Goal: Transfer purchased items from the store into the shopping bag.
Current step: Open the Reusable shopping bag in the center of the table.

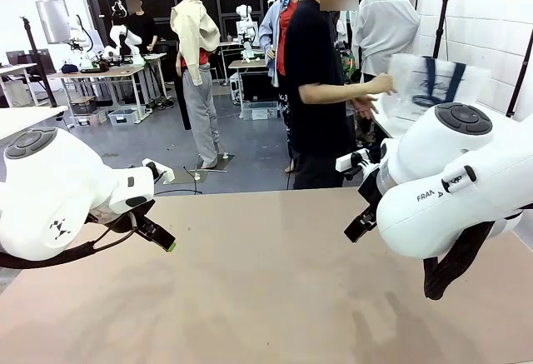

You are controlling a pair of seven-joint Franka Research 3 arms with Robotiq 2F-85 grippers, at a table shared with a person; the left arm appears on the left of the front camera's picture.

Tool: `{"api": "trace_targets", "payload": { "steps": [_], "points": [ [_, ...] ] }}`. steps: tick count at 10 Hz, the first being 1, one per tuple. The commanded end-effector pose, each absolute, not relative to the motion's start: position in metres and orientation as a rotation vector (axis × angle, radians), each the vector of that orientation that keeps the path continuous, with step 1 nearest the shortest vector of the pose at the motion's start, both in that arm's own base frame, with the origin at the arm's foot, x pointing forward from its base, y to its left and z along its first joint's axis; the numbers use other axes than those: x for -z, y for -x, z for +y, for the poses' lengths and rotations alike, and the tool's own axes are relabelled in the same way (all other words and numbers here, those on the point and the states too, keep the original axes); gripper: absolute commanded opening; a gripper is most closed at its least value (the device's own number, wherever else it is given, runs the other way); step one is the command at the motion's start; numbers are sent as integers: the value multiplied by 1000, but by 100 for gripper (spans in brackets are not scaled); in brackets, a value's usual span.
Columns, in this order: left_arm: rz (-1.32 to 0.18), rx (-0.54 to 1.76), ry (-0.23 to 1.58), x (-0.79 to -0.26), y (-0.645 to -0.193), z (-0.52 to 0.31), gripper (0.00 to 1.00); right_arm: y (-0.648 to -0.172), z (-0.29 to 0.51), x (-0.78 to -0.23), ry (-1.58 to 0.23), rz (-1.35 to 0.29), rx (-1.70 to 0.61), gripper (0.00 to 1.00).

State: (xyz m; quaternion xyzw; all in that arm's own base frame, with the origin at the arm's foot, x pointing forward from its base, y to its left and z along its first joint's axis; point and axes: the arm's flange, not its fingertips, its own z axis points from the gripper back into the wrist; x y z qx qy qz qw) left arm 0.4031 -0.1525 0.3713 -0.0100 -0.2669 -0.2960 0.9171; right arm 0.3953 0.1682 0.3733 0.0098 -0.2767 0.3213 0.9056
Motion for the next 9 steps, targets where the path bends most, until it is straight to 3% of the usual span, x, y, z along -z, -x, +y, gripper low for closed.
{"api": "trace_targets", "payload": {
  "steps": [1,9],
  "points": [
    [-549,606,21,-371,-404,-151,100,-395,168,-373,-21,-572,-663,100],
    [-549,606,21,-371,-404,-151,100,-395,168,-373,-21,-572,-663,100]
  ]
}}
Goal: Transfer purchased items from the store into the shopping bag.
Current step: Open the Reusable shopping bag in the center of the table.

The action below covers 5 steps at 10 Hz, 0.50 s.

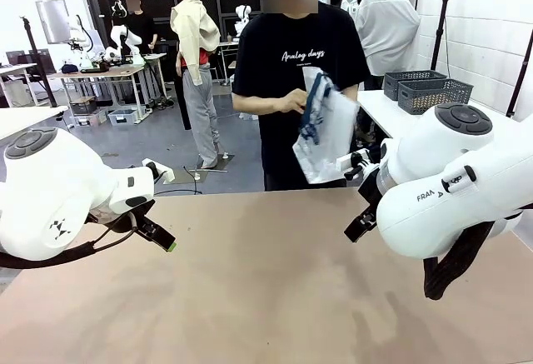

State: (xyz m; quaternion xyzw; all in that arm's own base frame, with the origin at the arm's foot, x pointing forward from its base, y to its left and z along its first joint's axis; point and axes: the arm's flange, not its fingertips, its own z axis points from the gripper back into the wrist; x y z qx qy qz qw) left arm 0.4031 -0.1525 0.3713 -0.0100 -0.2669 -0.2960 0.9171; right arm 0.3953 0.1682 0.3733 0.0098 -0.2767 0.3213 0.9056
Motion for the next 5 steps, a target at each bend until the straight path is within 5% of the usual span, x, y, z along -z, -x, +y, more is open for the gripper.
{"api": "trace_targets", "payload": {
  "steps": [1,5],
  "points": [
    [-549,606,21,-371,-404,-151,100,-395,168,-373,-21,-572,-663,100],
    [-549,606,21,-371,-404,-151,100,-395,168,-373,-21,-572,-663,100]
  ]
}}
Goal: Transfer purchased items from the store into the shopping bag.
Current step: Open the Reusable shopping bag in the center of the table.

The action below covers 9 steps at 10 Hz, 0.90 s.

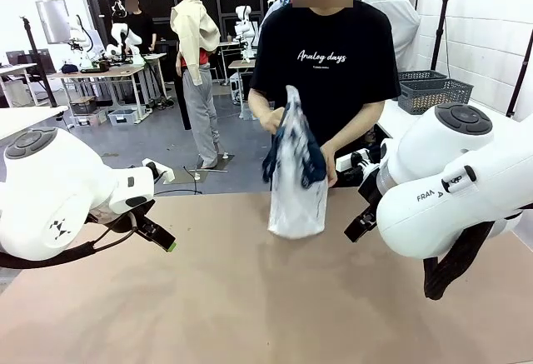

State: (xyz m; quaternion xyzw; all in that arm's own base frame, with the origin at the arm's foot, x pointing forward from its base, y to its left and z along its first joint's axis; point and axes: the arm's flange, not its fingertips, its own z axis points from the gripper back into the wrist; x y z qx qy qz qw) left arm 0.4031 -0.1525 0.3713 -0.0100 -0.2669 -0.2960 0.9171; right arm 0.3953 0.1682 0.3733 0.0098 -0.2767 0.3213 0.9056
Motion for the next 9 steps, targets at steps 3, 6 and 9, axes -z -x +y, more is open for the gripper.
{"api": "trace_targets", "payload": {
  "steps": [3,6,9],
  "points": [
    [-549,606,21,-371,-404,-151,100,-395,168,-373,-21,-572,-663,100],
    [-549,606,21,-371,-404,-151,100,-395,168,-373,-21,-572,-663,100],
    [-549,606,21,-371,-404,-151,100,-395,168,-373,-21,-572,-663,100]
  ]
}}
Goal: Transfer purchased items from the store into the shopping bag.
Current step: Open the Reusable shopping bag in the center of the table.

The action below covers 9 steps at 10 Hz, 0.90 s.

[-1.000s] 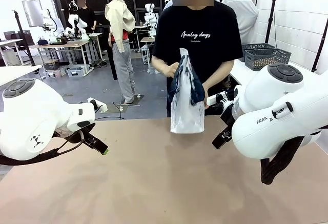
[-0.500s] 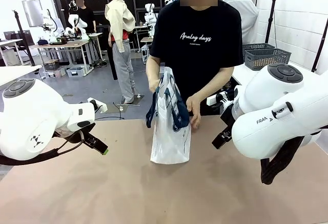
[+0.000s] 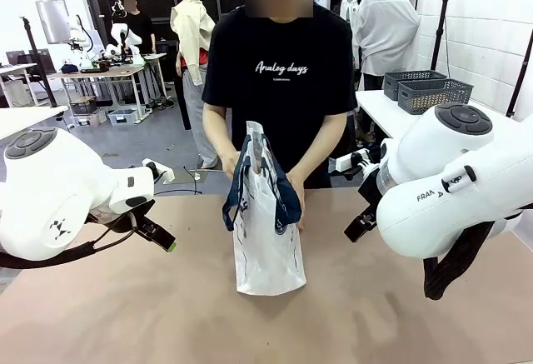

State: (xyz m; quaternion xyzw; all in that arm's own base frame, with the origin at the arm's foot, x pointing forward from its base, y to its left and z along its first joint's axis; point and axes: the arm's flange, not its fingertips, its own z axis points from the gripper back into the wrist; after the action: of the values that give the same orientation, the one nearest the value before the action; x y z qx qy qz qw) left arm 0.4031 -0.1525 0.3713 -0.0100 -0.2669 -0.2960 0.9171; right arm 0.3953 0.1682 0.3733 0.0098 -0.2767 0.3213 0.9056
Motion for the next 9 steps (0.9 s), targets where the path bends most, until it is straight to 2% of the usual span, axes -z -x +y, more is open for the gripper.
{"api": "trace_targets", "payload": {
  "steps": [1,9],
  "points": [
    [-549,606,21,-371,-404,-151,100,-395,168,-373,-21,-572,-663,100],
    [-549,606,21,-371,-404,-151,100,-395,168,-373,-21,-572,-663,100]
  ]
}}
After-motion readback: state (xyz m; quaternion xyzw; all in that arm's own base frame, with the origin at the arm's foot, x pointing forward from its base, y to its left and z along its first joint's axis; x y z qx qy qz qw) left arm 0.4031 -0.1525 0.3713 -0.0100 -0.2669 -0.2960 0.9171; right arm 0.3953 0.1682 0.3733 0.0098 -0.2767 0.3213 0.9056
